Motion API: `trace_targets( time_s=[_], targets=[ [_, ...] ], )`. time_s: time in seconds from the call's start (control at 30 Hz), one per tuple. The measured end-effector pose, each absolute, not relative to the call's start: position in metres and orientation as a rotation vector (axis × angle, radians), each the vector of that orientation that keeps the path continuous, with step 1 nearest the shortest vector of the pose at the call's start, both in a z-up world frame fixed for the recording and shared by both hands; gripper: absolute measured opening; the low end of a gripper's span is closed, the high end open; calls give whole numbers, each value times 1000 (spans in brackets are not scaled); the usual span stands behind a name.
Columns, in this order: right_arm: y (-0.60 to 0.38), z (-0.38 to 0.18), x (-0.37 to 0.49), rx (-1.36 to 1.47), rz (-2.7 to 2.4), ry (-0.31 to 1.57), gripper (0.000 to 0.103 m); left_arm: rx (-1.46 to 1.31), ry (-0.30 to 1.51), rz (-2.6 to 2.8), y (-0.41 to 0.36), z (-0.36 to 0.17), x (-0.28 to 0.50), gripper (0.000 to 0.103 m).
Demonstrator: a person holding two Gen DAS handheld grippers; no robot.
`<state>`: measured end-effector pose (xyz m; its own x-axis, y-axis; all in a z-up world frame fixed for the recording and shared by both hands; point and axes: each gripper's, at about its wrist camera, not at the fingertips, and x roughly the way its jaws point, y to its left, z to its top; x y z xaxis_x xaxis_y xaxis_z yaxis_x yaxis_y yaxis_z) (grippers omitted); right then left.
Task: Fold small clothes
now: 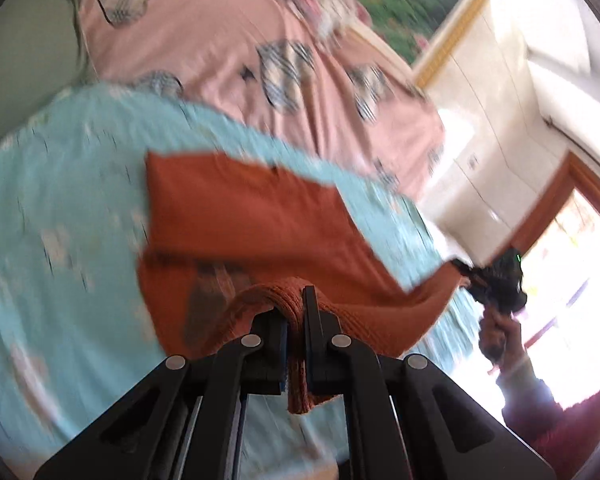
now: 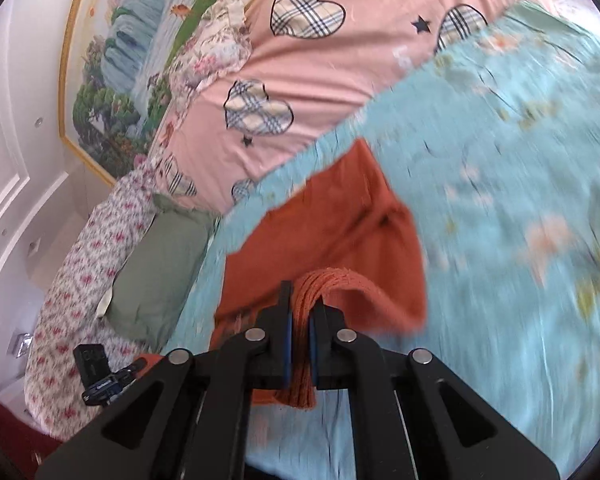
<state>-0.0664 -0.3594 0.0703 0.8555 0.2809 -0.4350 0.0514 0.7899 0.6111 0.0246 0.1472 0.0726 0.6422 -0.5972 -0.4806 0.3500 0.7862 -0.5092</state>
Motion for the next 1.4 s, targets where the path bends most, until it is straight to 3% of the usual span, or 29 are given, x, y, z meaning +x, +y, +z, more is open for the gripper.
trace_targets(
  time_s=[0.27, 0.7, 0.87, 0.93, 1.0, 1.1, 1.27, 1.4],
  targets=[
    [-382, 82, 83, 608, 51, 594, 7, -449, 659, -414, 162, 73, 166, 4],
    [-396, 14, 221, 559, -51, 778, 8, -473, 831, -302, 179, -14, 293, 5],
    [-403, 1, 219, 603, -92, 804, 12, -514, 897, -321, 181, -28, 288, 8],
    [-401, 15, 199, 561, -130, 754, 24, -493, 868, -356, 175, -18, 262, 9],
    [-393, 32, 174, 505, -147, 689, 29, -491, 848, -397, 165, -11, 238, 11],
    [-368, 40, 148, 432, -20, 670, 29, -491, 860, -496, 135, -12, 205, 15],
    [-298, -9, 166, 142, 206, 964, 29, -368, 1010, -502, 72, -45, 207, 14],
    [-299, -16, 196, 35, 133, 979, 26, -372, 1031, -441, 77, -54, 245, 2]
  ],
)
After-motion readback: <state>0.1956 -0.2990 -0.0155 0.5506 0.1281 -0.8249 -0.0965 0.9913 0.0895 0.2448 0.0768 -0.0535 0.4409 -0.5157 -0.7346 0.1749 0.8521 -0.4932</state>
